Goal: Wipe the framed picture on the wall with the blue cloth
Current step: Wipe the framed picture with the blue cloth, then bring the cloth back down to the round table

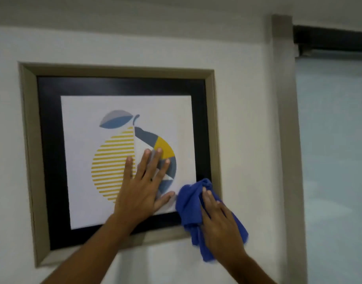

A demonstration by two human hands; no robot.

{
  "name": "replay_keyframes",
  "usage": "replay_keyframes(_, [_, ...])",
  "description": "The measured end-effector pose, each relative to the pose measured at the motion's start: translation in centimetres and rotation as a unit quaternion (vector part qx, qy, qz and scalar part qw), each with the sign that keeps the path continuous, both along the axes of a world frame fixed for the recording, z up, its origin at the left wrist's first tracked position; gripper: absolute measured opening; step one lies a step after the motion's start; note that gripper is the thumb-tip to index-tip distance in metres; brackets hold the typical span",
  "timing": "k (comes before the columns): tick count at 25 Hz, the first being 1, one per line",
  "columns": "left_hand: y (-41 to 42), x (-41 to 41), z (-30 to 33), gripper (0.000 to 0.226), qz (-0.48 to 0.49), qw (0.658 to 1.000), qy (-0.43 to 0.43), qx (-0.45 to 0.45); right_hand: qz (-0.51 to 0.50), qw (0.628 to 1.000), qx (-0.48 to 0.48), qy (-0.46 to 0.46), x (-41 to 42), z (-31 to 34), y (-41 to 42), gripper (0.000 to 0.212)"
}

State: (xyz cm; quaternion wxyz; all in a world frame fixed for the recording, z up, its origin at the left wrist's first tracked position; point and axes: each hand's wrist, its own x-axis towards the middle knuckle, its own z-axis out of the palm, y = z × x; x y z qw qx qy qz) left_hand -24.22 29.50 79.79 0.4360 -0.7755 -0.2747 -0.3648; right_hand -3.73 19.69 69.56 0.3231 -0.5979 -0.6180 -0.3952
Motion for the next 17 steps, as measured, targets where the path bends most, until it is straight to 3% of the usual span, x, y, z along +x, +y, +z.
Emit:
replay_keyframes(3, [-2.0, 3.6, -5.1, 0.079, -0.102, 0.991, 0.081, -0.036, -0.002, 1.0, -0.022, 0.011, 1.9, -2.3, -3.5, 0.062])
replay_keyframes(6, [-4.5, 8.8, -11.9, 0.07, -0.164, 0.975, 0.12, -0.087, -0.031, 0.999, -0.033, 0.013, 4.8, -6.5, -6.7, 0.052])
replay_keyframes(10, [-8.0, 14.3, -21.4, 0.071, -0.2, 0.941, 0.187, -0.198, -0.119, 0.979, -0.163, 0.029, 9.3, -14.7, -13.0, 0.053])
replay_keyframes(13, [-11.8, 18.2, -30.8, 0.074, -0.237, 0.891, 0.246, -0.3, -0.166, 0.94, -0.289, 0.074, 11.3, -23.1, -18.5, 0.068])
replay_keyframes(17, [-17.9, 22.9, -46.9, 0.077, -0.272, 0.795, 0.32, -0.437, -0.205, 0.867, -0.431, 0.145, 13.6, -38.2, -25.9, 0.079])
